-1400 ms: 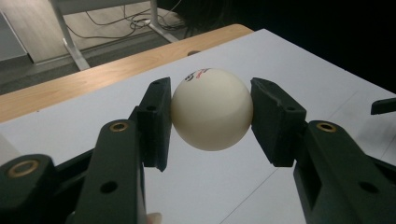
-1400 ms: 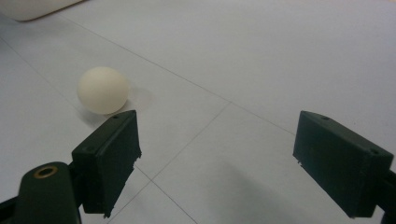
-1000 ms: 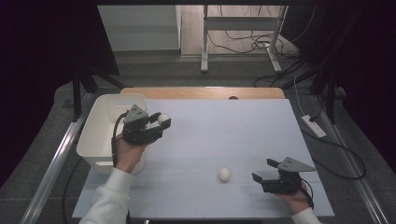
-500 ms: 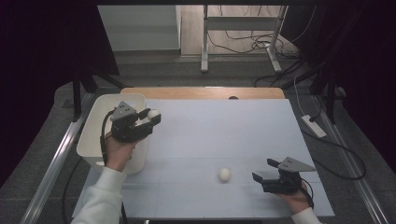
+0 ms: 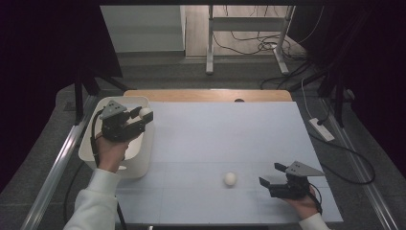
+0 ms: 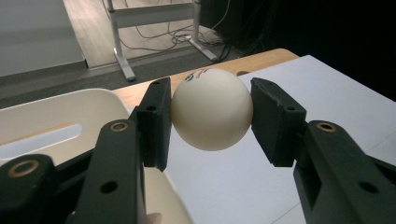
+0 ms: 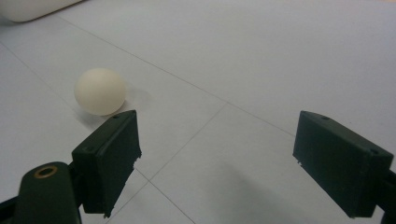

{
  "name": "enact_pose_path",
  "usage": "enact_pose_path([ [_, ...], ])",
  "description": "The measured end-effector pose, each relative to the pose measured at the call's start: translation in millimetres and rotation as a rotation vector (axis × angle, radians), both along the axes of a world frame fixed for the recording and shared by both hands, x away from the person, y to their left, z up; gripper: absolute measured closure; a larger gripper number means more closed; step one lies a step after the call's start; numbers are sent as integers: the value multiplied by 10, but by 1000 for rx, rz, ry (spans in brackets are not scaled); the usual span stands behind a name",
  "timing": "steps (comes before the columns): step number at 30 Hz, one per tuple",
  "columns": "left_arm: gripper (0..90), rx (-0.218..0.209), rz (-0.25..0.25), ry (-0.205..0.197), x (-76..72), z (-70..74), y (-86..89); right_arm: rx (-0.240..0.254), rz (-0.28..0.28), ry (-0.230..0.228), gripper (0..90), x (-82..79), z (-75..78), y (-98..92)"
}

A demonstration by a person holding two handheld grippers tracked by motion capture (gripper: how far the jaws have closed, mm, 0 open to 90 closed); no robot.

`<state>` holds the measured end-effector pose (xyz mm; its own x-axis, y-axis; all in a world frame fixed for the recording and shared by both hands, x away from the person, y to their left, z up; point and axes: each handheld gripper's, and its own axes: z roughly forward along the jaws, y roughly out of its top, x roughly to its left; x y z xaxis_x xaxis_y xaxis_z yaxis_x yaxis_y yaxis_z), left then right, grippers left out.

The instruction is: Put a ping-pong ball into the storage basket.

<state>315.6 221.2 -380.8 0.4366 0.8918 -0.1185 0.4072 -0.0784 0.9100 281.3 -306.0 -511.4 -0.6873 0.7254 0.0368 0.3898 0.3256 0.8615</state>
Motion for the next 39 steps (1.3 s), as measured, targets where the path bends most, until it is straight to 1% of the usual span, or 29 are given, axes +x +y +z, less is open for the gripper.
enact_pose_path([
  [8,512,2,36,27,29,21,149,-1,0,0,145,1,5,-4],
  [14,512,18,71,43,48,34,259,-2,-3,2,145,6,5,-7],
  [17,512,31,91,55,60,34,307,1,-5,-1,146,7,8,-12],
  [22,512,67,129,80,112,38,389,3,-6,-1,146,11,12,-10],
  [23,511,67,132,84,122,36,400,3,-5,-1,146,10,13,-7],
  [28,512,85,144,104,156,29,425,6,-8,-1,146,10,15,-10],
  [32,512,98,149,130,183,11,425,6,-6,-1,146,10,13,-14],
  [36,511,126,153,158,213,-18,409,4,-6,-1,146,9,14,-14],
  [37,511,126,153,158,213,-18,409,4,-6,-1,146,9,14,-14],
  [39,511,149,162,167,223,-29,400,3,-6,-1,146,10,13,-13],
])
